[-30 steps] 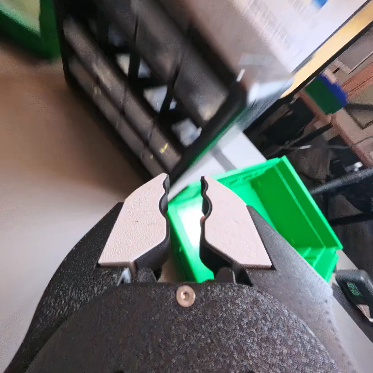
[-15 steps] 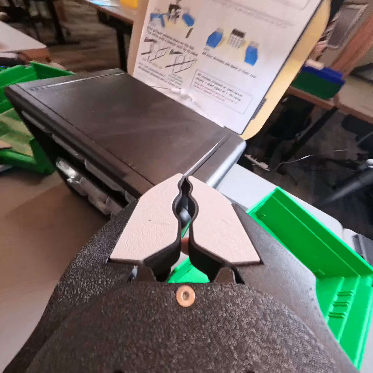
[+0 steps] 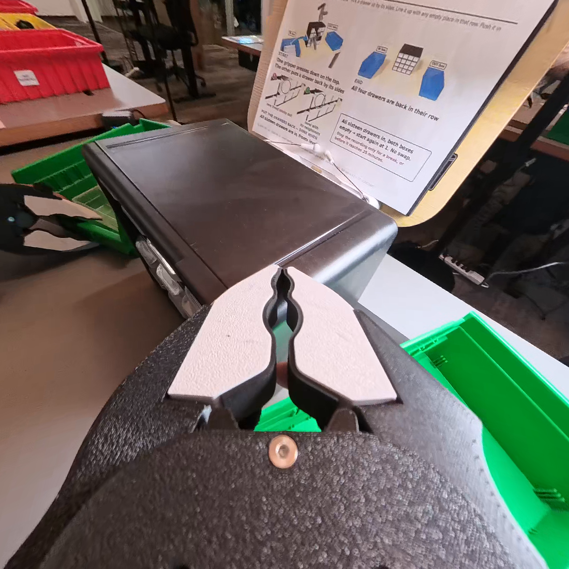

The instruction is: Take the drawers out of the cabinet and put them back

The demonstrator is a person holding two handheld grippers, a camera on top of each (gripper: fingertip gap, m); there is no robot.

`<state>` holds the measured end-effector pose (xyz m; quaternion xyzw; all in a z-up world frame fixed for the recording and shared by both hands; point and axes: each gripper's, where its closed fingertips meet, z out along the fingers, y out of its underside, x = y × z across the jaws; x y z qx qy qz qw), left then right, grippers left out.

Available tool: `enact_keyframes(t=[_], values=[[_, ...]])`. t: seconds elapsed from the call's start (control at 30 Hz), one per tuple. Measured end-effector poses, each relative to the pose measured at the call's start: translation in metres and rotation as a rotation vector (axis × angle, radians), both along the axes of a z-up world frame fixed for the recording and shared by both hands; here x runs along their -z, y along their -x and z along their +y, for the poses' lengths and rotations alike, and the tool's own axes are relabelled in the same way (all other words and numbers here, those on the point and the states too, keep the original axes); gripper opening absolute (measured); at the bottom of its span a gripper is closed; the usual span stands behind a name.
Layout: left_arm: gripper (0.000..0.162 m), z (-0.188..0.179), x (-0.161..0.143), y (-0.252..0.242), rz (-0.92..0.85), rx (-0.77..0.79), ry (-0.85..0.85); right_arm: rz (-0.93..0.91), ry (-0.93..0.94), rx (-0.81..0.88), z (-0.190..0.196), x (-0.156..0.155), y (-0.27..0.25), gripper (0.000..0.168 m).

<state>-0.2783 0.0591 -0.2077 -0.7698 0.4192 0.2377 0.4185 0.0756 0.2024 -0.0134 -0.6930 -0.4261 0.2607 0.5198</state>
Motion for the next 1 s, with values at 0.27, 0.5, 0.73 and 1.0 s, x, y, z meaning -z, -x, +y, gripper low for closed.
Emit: enact_keyframes(t=[0.27,0.5,0.73,1.0], values=[[0.031,-0.013,-0.051,-0.015,-0.479,0.022,-0.019,0.058,0.016,-0.025,0.001,-0.001,0.001,0.0],[0.023,0.004,-0.112,0.03,-0.578,-0.14,-0.008,0.073,0.02,-0.018,0.0,-0.001,0.0,0.0],[0.025,0.016,-0.07,0.079,-0.003,-0.164,0.458,0.084,0.014,-0.021,0.0,-0.001,0.0,0.0],[0.034,-0.013,-0.028,0.087,0.287,-0.08,0.917,0.104,0.018,-0.033,0.0,-0.001,-0.001,0.0]])
